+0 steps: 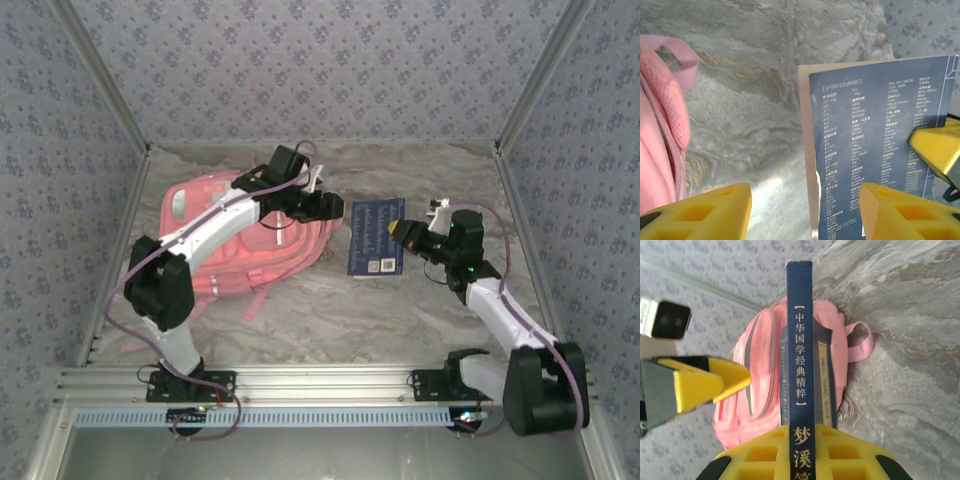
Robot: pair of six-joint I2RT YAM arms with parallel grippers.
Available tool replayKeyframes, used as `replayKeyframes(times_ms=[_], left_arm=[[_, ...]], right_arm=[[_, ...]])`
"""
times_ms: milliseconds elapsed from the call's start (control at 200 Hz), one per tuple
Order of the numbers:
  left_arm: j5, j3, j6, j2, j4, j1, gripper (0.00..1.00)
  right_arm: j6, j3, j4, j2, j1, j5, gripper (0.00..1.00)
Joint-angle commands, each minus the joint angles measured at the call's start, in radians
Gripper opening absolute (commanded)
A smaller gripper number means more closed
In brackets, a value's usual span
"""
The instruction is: Pack the student bag
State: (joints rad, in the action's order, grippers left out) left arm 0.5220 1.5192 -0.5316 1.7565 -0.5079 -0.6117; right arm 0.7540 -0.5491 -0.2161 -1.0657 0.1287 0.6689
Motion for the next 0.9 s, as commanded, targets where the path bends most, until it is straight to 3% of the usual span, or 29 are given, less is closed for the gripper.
replayKeyframes(times_ms=[0,295,525,670,769,894], left_arm=[[0.106,-0.073,0.031,-0.143,0.111,-0.017,0.6],[0.109,-0.22,0.194,-0.35,0.215,-0.045,0.63],[0.126,-0.252,0.269,-0.389,0.29,-0.046,0.63],[0.178,-0.315,0.317,-0.404,0.417,-0.046,0.64],[0.196,-0.38,0.352,-0.434,0.523,-0.044,0.65],[0.301,-0.415,0.377,-0.444,0.618,-0.045,0.66]], right_arm=[[-0.16,-0.054,0.168,0.113,0.055,0.035,0.0],[-0.263,-0.101,0.162,0.339,0.145,0.097,0.0],[-0.234,-0.063,-0.088,0.338,0.163,0.144,0.0],[-0.253,0.047,-0.415,0.371,0.182,0.111,0.0],[-0.317,0.059,-0.434,0.381,0.183,0.107,0.0],[-0.344,0.061,-0.496,0.352,0.184,0.175,0.0]])
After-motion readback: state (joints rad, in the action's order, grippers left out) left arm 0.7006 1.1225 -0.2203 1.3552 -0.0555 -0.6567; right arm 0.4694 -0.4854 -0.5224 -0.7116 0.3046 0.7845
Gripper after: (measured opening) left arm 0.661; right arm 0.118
